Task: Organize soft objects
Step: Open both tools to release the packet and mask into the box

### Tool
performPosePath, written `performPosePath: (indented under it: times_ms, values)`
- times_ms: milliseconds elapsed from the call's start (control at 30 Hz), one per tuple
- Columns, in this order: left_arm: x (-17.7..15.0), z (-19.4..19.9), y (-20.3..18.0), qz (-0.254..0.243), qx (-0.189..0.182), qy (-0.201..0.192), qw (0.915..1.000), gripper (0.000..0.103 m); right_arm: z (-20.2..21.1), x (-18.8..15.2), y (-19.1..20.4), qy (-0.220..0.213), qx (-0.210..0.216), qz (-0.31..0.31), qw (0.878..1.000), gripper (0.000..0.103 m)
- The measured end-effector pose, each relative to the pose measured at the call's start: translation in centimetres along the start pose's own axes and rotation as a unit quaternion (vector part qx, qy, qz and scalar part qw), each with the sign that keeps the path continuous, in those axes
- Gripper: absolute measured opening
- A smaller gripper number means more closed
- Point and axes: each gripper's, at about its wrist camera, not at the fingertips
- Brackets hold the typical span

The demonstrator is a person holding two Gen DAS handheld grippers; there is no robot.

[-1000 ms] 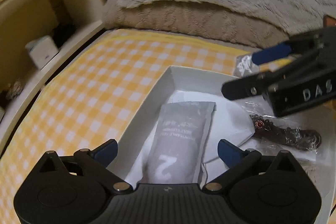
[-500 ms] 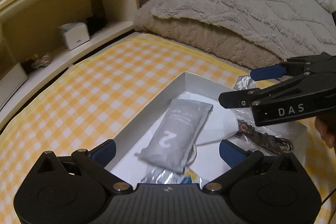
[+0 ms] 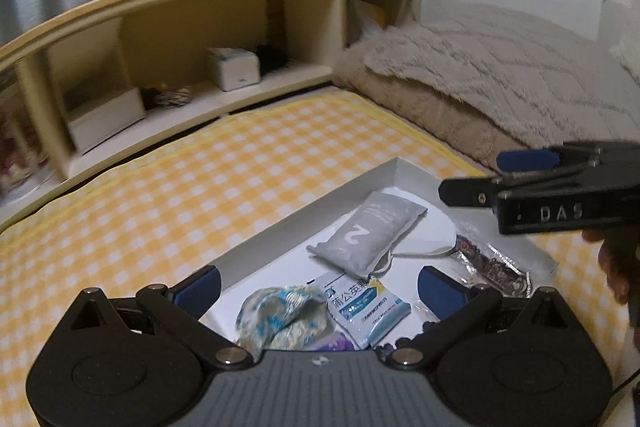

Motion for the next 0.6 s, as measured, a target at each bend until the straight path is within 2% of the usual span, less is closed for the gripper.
performPosePath:
  times_ms: [233, 433, 600]
  values:
    - [-1.2, 5.4, 0.8, 0.061, 0.041, -0.036, 0.9966, 0.103, 3.8, 0.6, 2.0, -0.021, 0.018, 0.009, 1.000, 0.089]
    - [-2.3, 9.8, 0.8, 0.094, 0.090, -0.073, 0.9887, 0.103, 7.7, 0.6, 2.7, -0.039, 0.014, 0.010, 0.999, 0.096]
    - [-3.1, 13.0, 0.2, 0.114, 0.112, -0.095, 0.9825, 0.103, 10.5, 0.2, 3.3, -0.045, 0.009, 0.015, 0.999, 0.102]
Point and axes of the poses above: each gripper's, at about its wrist camera, not at the fingertips, and z roughly against the way its jaws point, y to its left, x to its top, and after that the axes turned 9 degrees about z, right-handed
